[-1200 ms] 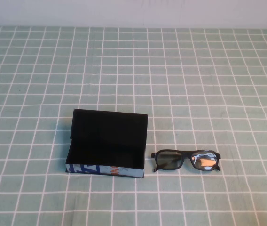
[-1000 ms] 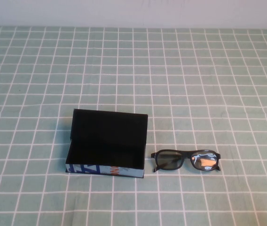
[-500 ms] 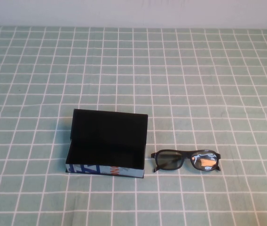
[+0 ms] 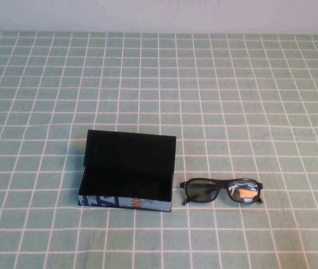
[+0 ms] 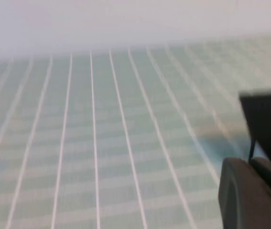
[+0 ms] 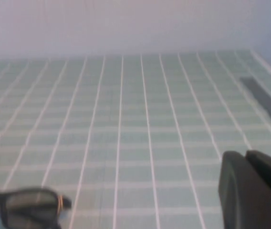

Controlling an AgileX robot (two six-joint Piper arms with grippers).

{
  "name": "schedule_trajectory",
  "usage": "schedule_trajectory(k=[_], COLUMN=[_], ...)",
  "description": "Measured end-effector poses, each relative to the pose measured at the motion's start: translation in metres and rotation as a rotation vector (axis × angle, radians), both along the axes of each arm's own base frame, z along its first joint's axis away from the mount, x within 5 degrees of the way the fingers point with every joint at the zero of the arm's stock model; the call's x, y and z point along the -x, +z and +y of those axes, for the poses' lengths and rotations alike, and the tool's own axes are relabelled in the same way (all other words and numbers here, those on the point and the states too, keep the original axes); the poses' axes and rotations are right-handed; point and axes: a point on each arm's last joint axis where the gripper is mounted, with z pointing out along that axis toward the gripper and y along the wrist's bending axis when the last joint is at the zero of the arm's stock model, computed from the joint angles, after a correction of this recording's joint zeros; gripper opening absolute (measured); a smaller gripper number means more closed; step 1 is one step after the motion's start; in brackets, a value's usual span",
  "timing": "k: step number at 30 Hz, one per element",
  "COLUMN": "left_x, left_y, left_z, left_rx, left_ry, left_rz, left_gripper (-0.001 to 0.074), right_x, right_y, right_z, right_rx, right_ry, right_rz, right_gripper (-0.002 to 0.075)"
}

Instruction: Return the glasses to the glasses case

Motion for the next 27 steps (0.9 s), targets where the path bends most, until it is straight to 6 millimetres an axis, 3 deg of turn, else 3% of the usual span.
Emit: schedule_trajectory(k=[10, 19, 24, 27], left_x=[0.003, 0.004, 0.013, 0.023], left_y=[0.039, 0.044, 0.063, 0.075], left_z=[-0.002, -0.002, -0.002, -0.001], left_rx=[0.075, 0.086, 0.248, 0.344], left_ry=[-0.027, -0.03, -0.069, -0.109], left_rz=[-0.424, -0.481, -0.684, -0.837], left_gripper=[-0.0001, -0.0001, -0.0001, -0.0001], right_x=[0.008, 0.017, 0.029, 0.038], right_y=[0.049, 0.065, 0.077, 0.095], right_z=[-0.004, -0.005, -0.008, -0.012], right_rx=[-0.019, -0.036, -0.059, -0.118], right_ry=[-0.037, -0.054, -0.075, -0.099], right_rz=[-0.556, -0.751, -0.94, -1.026], right_gripper=[-0.0011, -0.0011, -0.0011, -0.0011])
